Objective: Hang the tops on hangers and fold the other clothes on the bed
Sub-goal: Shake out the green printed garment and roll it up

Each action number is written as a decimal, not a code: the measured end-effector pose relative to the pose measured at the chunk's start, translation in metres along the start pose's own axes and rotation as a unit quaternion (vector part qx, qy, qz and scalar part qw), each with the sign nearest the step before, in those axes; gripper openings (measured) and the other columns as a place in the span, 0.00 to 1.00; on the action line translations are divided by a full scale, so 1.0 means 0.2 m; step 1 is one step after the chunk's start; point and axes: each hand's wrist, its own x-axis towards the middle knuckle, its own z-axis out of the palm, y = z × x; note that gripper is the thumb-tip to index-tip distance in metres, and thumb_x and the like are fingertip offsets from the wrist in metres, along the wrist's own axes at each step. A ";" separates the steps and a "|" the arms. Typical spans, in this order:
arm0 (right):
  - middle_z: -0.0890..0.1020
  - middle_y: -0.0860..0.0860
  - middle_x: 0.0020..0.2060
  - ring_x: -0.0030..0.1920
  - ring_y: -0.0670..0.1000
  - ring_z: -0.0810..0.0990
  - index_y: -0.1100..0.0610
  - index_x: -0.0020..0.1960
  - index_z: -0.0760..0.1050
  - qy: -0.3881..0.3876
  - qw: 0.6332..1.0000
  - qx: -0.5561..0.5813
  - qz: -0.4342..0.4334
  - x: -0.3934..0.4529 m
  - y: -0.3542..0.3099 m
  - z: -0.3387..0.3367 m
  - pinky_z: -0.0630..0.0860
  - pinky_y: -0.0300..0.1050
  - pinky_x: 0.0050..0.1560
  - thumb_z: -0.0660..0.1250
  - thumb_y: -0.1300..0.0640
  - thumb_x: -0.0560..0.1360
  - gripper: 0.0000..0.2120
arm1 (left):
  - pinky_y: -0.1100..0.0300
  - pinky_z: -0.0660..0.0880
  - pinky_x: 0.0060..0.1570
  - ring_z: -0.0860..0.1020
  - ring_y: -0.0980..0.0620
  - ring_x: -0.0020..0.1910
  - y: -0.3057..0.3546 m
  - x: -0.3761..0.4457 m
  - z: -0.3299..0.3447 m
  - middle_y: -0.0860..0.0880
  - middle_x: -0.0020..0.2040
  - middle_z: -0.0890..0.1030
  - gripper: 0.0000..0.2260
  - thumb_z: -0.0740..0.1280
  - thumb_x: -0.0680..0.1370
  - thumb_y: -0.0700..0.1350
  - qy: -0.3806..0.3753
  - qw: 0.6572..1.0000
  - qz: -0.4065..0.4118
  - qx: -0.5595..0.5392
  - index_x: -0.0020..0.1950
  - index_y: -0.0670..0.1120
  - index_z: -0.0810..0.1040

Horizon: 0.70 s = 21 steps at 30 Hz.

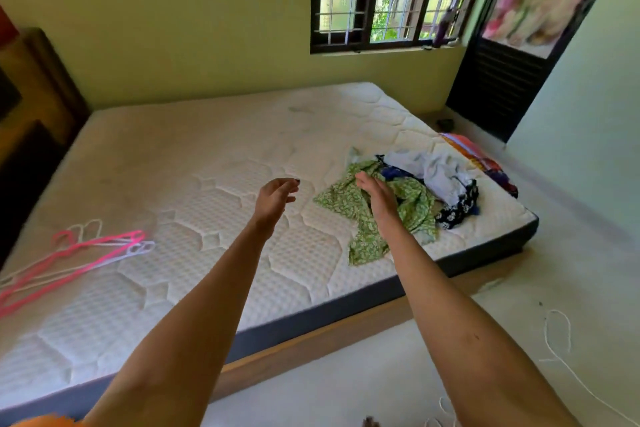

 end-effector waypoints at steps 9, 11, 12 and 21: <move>0.78 0.55 0.60 0.62 0.50 0.75 0.59 0.63 0.75 0.017 1.000 0.010 0.007 0.46 0.06 -0.46 0.67 0.38 0.51 0.60 0.49 0.78 0.19 | 0.66 0.68 0.37 0.76 0.49 0.51 -0.02 0.34 0.60 0.46 0.53 0.79 0.12 0.63 0.78 0.42 0.002 1.000 -0.023 0.002 0.59 0.39 0.77; 0.78 0.54 0.60 0.62 0.49 0.75 0.59 0.63 0.75 0.019 1.000 0.014 0.016 0.54 0.09 -0.52 0.67 0.35 0.48 0.61 0.43 0.73 0.26 | 0.65 0.67 0.38 0.76 0.49 0.52 -0.04 0.42 0.69 0.46 0.54 0.79 0.12 0.63 0.78 0.42 -0.003 0.999 -0.031 0.011 0.59 0.39 0.77; 0.79 0.53 0.60 0.61 0.49 0.75 0.58 0.63 0.75 0.022 0.999 0.016 0.021 0.59 0.11 -0.55 0.67 0.34 0.47 0.61 0.41 0.72 0.27 | 0.65 0.67 0.38 0.76 0.49 0.52 -0.05 0.48 0.74 0.46 0.53 0.78 0.12 0.63 0.78 0.42 -0.002 0.999 -0.035 0.013 0.59 0.39 0.77; 0.78 0.53 0.60 0.62 0.51 0.74 0.57 0.63 0.75 0.025 0.995 -0.049 0.077 1.04 0.24 -0.69 0.68 0.45 0.61 0.64 0.43 0.74 0.24 | 0.62 0.69 0.38 0.76 0.47 0.50 -0.19 0.93 1.05 0.46 0.52 0.78 0.10 0.65 0.77 0.44 -0.011 0.997 -0.070 0.024 0.56 0.42 0.77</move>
